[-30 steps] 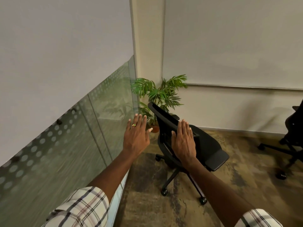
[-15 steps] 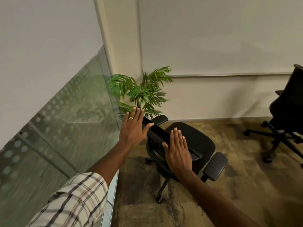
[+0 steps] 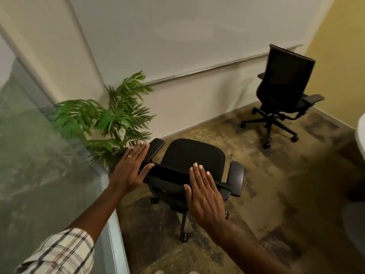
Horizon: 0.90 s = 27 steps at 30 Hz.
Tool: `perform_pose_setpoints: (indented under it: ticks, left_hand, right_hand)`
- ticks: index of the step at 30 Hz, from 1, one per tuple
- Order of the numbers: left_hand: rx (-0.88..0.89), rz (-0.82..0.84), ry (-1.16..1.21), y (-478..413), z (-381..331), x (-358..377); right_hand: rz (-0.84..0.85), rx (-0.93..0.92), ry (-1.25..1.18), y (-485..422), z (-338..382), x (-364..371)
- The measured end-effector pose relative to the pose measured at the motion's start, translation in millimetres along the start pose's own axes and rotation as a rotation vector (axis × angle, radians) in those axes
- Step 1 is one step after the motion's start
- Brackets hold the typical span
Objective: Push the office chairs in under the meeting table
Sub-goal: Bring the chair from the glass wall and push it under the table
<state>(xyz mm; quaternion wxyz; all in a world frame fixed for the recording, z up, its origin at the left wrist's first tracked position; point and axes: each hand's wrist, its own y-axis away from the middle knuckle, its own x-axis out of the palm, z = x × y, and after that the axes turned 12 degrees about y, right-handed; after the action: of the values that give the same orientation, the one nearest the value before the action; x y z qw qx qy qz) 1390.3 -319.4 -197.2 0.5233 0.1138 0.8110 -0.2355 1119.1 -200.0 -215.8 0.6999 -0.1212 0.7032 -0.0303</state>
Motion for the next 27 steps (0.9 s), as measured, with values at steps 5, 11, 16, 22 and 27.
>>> perform_pose_setpoints:
  ticks: [5, 11, 16, 22, 27]
  left_hand:
    - [0.161, 0.037, 0.056, -33.8, 26.3, 2.6]
    - [0.24, 0.073, 0.052, -55.0, 66.3, -9.2]
    - [0.312, 0.112, 0.063, -90.8, 79.1, -2.1]
    - [0.325, 0.119, 0.114, -106.9, 64.4, 11.7]
    - [0.328, 0.146, 0.103, -139.8, 52.1, 20.1]
  right_hand:
    - [0.006, 0.185, 0.015, -4.3, 27.9, -2.5]
    - [0.021, 0.229, 0.008, -20.8, 65.2, -2.3]
    - [0.012, 0.308, 0.039, -38.1, 70.4, 3.3]
    - [0.002, 0.34, 0.092, -44.4, 45.2, 12.5]
    - [-0.002, 0.325, 0.139, -61.4, 18.1, 21.1]
